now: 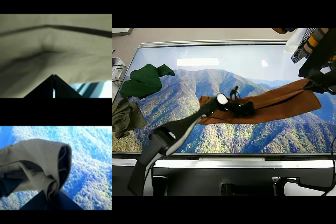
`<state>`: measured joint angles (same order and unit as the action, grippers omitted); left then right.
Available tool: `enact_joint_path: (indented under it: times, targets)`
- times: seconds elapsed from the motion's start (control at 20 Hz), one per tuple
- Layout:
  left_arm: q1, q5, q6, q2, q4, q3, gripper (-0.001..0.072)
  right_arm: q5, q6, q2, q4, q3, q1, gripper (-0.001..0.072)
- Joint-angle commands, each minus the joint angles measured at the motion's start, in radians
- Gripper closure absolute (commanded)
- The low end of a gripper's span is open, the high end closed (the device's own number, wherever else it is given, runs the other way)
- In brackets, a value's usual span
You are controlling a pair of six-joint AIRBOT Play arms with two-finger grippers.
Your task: Fold the clothes and pants, and hang the long-sleeved shirts on hangers.
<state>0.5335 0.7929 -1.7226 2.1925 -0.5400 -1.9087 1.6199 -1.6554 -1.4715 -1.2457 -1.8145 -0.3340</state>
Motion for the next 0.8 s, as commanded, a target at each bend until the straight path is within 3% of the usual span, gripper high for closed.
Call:
enact_joint_path:
  times: [0.0, 0.25, 0.45, 0.75]
  targets:
    - [0.100, -0.185, -0.036, 0.045, 0.146, -0.022, 0.0696, 0.048, -0.036, 0.047, -0.008, -0.019, 0.001, 0.0682]
    - [0.144, -0.185, -0.024, 0.091, 0.200, -0.099, 0.0696, 0.060, -0.036, 0.064, -0.016, -0.019, 0.001, 0.0682]
    - [0.019, 0.092, 0.050, 0.064, 0.177, -0.099, 0.0696, 0.030, -0.052, 0.061, -0.023, -0.019, 0.001, 0.0682]
    - [-0.301, 0.505, 0.046, -0.191, -0.191, -0.099, 0.0696, -0.046, -0.149, 0.060, 0.052, -0.019, 0.132, 0.0682]
